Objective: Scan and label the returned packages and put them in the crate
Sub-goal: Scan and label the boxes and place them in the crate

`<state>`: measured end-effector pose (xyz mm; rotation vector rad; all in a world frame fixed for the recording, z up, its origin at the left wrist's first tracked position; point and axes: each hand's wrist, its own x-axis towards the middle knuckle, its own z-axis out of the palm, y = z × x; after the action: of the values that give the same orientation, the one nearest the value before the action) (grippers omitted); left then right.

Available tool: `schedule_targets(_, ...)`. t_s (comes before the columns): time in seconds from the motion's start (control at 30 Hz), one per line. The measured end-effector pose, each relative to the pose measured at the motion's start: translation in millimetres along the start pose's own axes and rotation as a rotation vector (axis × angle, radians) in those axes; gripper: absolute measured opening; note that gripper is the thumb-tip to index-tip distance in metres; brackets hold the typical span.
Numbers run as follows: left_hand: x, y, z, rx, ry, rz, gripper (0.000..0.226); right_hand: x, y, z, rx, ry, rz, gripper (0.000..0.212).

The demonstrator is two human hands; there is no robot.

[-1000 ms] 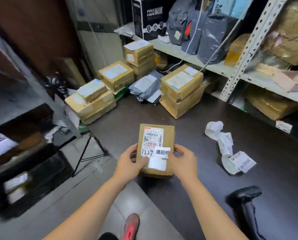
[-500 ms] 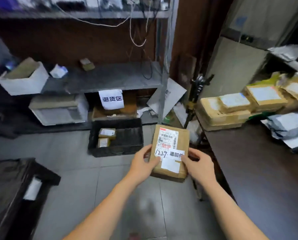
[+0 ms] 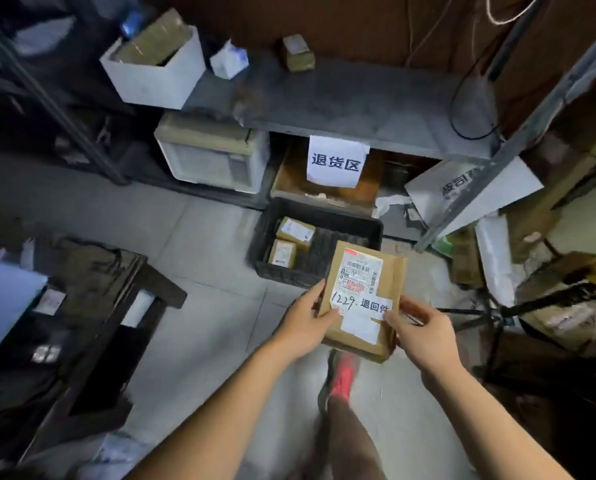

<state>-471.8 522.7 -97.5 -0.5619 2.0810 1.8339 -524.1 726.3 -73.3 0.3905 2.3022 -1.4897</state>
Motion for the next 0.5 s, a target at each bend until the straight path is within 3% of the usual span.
schedule_targets(0.3,215.0,-53.5,-48.5,-0.055,0.152,-0.155,0.065,225.7,15.2,103.5,0.012,-0.246,0.063,0.065)
schedule_targets(0.5,339.0,-119.2,-65.4,-0.083,0.2,-0.235,0.056,343.9,51.4,169.0,-0.027,-0.325,0.108,0.063)
